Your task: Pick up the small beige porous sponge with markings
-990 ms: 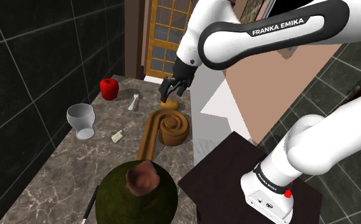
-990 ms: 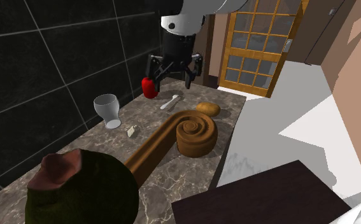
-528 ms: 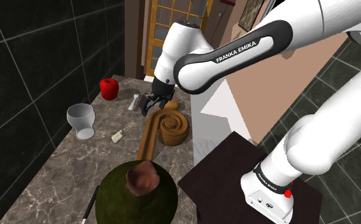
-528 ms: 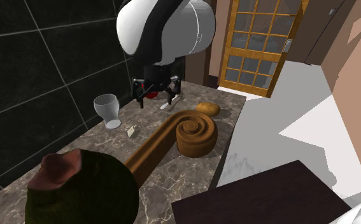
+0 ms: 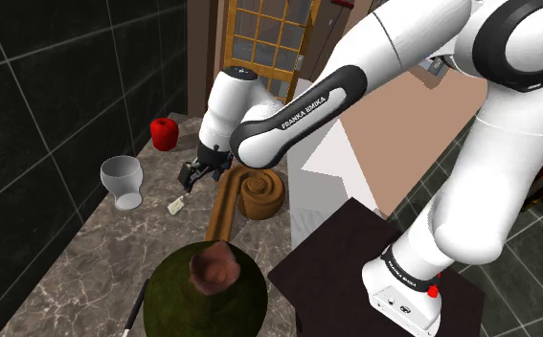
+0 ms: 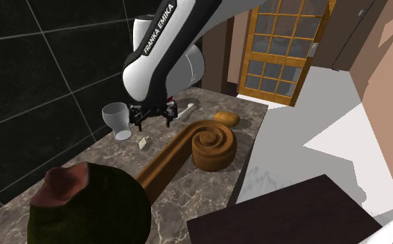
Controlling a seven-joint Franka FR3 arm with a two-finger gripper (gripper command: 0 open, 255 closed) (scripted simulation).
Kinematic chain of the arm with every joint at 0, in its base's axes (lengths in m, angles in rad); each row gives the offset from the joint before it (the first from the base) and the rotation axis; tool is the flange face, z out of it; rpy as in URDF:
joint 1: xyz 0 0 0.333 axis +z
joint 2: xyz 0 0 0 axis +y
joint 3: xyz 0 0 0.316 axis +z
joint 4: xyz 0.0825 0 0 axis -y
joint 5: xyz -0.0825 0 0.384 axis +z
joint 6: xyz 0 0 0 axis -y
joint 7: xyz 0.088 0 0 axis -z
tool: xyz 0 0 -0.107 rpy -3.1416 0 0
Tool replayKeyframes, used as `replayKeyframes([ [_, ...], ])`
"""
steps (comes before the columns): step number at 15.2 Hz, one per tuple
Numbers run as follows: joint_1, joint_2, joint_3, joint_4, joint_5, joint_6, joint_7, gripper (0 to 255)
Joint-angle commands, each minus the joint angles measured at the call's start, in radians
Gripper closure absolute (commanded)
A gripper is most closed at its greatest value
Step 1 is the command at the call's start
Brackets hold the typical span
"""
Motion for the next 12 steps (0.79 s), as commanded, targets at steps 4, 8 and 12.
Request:
replayKeyframes([
  [4, 0.084, 0.175, -0.060, 0.136, -0.107, 0.038, 0.102, 0],
  [8, 0.101, 0.218, -0.083, 0.139, -0.132, 0.078, 0.121, 0],
  [12, 0.118, 0.258, -0.105, 0.145, -0.154, 0.112, 0.137, 0],
])
